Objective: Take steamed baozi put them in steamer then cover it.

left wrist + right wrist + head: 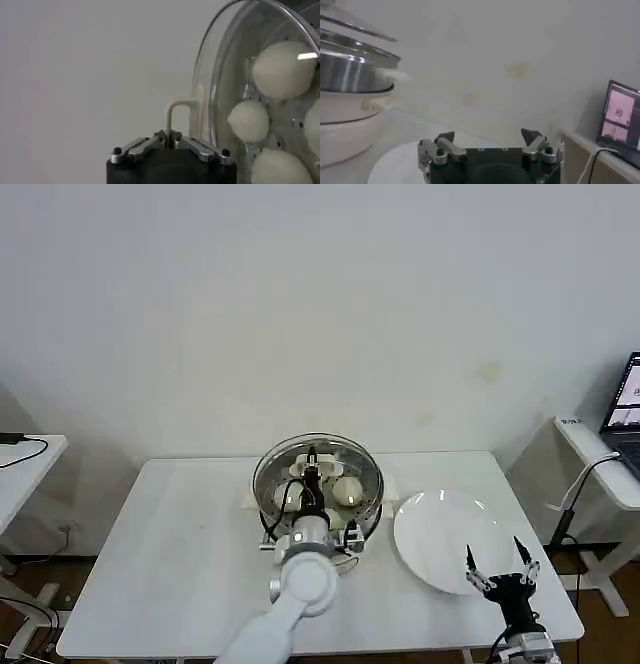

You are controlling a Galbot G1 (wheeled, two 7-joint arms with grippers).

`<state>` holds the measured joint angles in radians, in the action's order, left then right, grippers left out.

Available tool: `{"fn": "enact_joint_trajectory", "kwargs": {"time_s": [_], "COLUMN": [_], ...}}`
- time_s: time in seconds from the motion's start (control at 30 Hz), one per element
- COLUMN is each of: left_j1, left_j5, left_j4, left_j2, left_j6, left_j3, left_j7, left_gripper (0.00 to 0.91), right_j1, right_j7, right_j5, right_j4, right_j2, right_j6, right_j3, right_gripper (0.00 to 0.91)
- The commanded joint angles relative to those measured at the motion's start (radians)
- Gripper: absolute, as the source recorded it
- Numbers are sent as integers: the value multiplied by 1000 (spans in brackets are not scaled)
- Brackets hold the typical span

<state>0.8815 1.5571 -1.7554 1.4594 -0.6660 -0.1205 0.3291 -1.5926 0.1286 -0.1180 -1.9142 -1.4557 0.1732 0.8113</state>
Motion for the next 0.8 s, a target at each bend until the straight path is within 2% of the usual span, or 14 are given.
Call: {"fn": "enact_joint_trajectory", "kwargs": {"time_s": [0.03,0.8], "left_j1": [-1,4], "left_j5": [18,15], "left_j4": [50,69], "left_j2": [20,32], "left_j6": [1,12], "left_j3": [-3,11], "left_j7": [-5,-24], "left_gripper": [0,0], "right_j1": [0,0], "right_j7": [0,1], "right_j5": [-3,-11], "right_j4": [2,10], "right_j2": [-1,-7], "right_j6": [2,7], "right_j3": [-3,-12], "right_gripper": [907,907]}}
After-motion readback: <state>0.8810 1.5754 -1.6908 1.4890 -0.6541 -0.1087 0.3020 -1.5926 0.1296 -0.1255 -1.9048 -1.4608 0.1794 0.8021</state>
